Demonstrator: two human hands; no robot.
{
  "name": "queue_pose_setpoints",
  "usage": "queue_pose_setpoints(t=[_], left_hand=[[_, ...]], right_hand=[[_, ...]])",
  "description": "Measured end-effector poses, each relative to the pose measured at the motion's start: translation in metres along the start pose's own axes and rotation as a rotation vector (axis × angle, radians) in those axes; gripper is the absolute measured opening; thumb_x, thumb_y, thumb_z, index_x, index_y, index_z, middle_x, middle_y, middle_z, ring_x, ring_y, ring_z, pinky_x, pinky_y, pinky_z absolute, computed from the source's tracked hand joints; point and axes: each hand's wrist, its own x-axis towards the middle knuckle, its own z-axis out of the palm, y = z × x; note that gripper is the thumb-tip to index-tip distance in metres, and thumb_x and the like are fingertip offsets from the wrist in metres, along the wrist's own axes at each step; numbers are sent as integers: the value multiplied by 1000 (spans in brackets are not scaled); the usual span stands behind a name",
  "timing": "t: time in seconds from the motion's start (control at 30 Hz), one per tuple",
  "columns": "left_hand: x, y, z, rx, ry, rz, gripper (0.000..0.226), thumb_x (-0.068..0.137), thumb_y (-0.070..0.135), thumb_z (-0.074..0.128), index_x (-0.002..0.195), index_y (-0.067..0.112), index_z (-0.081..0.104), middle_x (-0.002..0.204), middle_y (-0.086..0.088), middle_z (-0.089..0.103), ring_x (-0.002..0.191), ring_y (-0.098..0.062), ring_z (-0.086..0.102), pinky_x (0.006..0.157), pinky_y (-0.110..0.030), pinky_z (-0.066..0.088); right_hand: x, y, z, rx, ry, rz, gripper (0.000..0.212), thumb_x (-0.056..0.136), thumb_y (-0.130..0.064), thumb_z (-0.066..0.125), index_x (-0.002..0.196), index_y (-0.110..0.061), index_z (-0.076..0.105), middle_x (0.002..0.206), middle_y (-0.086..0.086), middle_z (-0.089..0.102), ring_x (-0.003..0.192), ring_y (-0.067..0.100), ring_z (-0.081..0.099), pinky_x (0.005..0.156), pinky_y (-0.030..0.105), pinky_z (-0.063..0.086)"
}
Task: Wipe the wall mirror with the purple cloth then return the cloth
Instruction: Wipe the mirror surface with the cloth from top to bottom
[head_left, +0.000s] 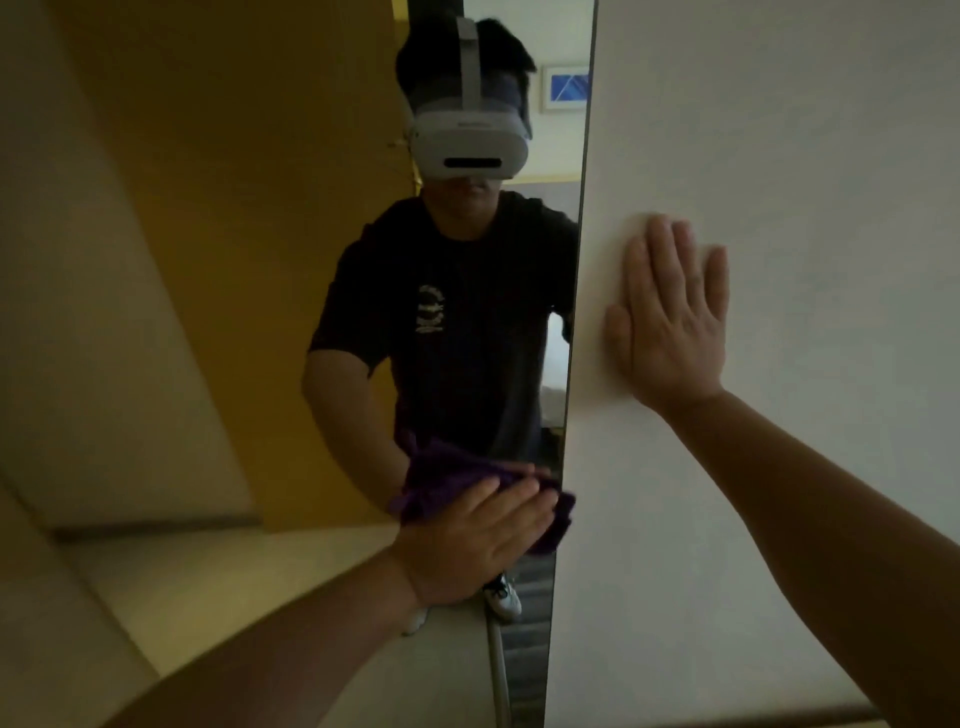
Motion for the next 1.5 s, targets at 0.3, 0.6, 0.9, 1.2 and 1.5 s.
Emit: queue_pose_setpoints(t=[0.3,0.6,0.9,1.2,1.5], left_hand=[[-23,35,-9,-282,-94,-38,41,98,27,44,138,22,53,143,3,54,128,-18,52,98,-36,36],[-52,-3,-86,-475,38,-386,36,97,11,49,133,14,52,137,-4,59,120,-24,58,91,-37,46],[-195,-54,-111,-445,56,-488,31,97,2,56,127,7,63,134,-8,61,119,-27,58,95,-38,43],[-333,-120,-83,-444,81,-545,30,98,2,55,127,5,62,133,-11,61,120,-29,56,91,-42,46],[-294,-181,-41,-257,354,-491,28,101,7,56,128,15,59,134,-4,62,123,-24,58,95,-40,46]], right_hand=[[8,-11,-24,43,-259,78,60,105,-37,27,156,-8,10,163,18,13,151,32,5,121,56,5],[-27,-77,-85,247,-502,264,61,106,-39,22,157,-9,10,165,13,7,153,25,0,124,47,1],[-95,-265,-103,363,-674,41,54,101,-35,34,150,-12,35,162,11,23,152,24,3,124,47,-1],[-110,-394,-65,185,-827,-29,58,104,-37,30,155,-13,19,165,10,7,152,26,-7,122,52,-2],[-102,-407,-9,73,-625,-121,64,103,-33,38,158,-11,12,166,13,1,151,25,-17,119,54,-14]])
